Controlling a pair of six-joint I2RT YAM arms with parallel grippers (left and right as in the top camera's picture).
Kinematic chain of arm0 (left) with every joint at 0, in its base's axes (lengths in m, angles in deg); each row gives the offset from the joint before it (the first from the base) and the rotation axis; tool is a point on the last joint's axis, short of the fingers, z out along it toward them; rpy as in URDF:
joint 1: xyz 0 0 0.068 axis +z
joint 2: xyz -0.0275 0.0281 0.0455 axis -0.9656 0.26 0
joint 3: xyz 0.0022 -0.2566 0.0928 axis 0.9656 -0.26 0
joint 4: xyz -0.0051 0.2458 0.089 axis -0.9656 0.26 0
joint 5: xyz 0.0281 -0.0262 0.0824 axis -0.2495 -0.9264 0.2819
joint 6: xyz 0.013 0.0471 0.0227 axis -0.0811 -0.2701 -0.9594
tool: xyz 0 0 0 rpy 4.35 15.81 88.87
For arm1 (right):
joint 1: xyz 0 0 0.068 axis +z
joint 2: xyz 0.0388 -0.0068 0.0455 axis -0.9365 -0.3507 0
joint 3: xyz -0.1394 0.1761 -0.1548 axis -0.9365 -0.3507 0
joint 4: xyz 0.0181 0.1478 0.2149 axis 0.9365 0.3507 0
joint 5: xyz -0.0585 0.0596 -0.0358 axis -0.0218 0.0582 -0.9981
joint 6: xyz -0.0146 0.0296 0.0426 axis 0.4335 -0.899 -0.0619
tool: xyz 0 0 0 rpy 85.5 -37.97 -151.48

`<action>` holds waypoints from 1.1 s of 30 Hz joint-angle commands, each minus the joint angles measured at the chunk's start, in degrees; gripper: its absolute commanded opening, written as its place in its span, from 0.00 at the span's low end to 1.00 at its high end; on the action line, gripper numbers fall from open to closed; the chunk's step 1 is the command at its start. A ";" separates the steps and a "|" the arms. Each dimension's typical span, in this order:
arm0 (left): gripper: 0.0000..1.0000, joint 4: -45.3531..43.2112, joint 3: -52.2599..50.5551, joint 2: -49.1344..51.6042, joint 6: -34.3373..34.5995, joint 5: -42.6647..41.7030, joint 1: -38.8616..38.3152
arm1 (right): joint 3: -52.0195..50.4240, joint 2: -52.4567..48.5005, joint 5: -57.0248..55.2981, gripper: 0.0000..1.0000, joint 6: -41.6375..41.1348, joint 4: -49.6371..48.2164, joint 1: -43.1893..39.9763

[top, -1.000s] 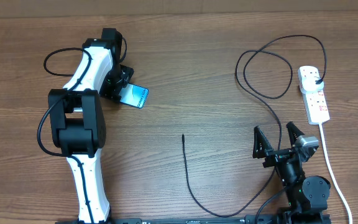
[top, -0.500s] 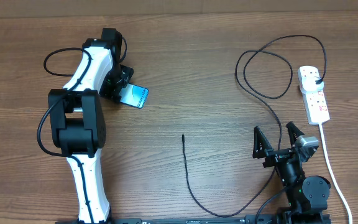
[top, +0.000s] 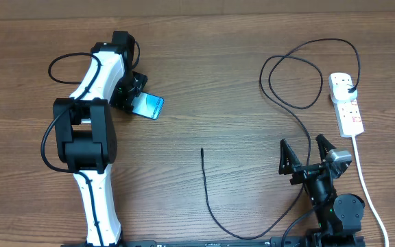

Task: Plug charger to phone and switch on socket
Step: 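Close the left gripper on the phone's top edge, then lift the phone with the left gripper and tilt it upright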

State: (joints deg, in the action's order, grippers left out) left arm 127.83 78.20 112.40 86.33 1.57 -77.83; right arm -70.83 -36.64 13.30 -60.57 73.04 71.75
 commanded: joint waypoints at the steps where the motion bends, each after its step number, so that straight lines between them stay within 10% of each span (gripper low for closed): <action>1: 0.04 0.33 -2.19 0.85 -1.42 0.52 0.24 | -0.57 0.57 -0.55 1.00 0.42 -0.17 0.28; 33: 0.04 0.33 1.86 -7.34 -2.25 -5.66 0.26 | -0.57 0.57 -0.55 1.00 0.39 -0.17 0.28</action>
State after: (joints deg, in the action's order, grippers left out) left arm 128.18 78.24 109.95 85.22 -2.98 -77.78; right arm -70.83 -36.64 13.32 -60.57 73.04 71.75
